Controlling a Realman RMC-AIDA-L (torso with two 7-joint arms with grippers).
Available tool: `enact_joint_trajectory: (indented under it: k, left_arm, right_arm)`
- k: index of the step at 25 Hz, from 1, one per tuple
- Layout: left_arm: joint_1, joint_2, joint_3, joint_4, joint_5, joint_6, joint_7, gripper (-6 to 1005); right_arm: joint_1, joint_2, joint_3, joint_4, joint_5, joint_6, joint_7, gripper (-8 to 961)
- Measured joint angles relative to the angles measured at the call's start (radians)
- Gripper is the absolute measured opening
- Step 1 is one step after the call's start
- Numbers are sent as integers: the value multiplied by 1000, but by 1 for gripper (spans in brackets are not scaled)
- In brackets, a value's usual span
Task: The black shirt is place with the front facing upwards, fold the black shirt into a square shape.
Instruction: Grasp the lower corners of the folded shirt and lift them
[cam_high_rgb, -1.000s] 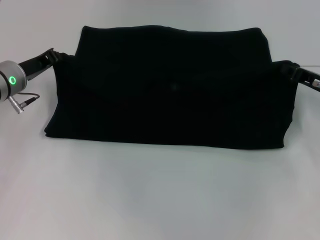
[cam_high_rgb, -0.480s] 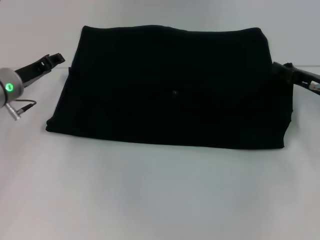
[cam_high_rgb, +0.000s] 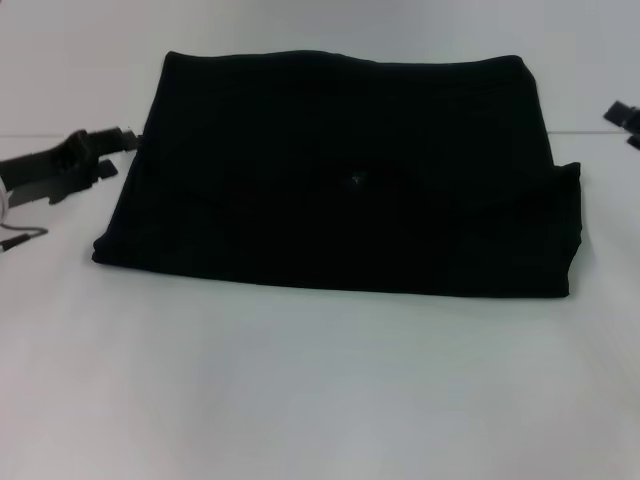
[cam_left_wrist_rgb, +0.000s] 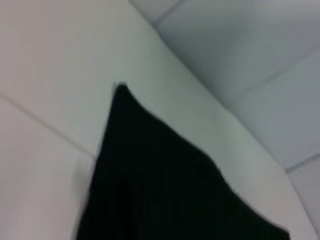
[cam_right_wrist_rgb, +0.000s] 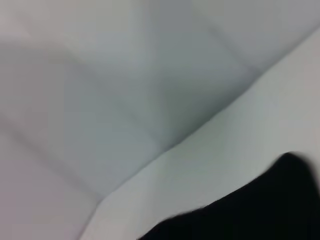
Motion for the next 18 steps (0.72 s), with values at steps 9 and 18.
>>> enact_joint_trajectory:
  k: [9, 18]
  left_arm:
    - [11, 3, 201, 2, 2, -117, -74, 662]
    - [27, -4, 223, -4, 7, -160, -76, 683]
  right_arm:
    - [-11, 0, -204, -15, -205, -266, -305, 792]
    - [-11, 50, -296, -21, -277, -273, -416, 792]
